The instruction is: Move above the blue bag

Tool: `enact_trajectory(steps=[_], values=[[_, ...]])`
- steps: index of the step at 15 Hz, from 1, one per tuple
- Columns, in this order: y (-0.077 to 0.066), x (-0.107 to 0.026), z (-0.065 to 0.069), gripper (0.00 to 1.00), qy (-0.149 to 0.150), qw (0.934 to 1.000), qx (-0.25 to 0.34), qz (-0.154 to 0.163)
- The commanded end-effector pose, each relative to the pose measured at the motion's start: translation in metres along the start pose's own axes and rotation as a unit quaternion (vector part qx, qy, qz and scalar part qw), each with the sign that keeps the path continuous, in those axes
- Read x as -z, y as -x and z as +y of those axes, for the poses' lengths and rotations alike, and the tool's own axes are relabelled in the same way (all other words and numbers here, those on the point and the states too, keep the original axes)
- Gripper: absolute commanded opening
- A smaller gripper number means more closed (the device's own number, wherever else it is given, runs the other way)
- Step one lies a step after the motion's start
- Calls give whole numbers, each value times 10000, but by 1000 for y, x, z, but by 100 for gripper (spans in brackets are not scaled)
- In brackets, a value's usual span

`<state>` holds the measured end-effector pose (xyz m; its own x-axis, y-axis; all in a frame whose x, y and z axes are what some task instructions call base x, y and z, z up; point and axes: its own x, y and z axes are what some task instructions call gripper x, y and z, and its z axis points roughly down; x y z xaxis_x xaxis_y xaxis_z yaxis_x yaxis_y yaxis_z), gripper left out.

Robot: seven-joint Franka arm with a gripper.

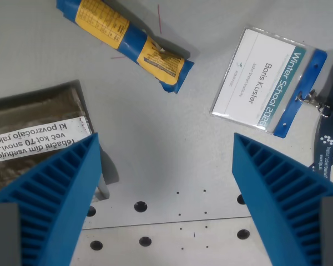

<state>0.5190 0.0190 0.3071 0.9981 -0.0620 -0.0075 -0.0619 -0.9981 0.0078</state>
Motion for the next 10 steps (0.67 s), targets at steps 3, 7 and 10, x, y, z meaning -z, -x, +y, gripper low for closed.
enact_trajectory(steps=[3, 7, 10], values=[[0, 1, 0, 100, -1, 10000, -1, 17], [0, 1, 0, 100, -2, 9999, 122, 21], [-1, -2, -1, 100, -1, 9993, 359, 40]])
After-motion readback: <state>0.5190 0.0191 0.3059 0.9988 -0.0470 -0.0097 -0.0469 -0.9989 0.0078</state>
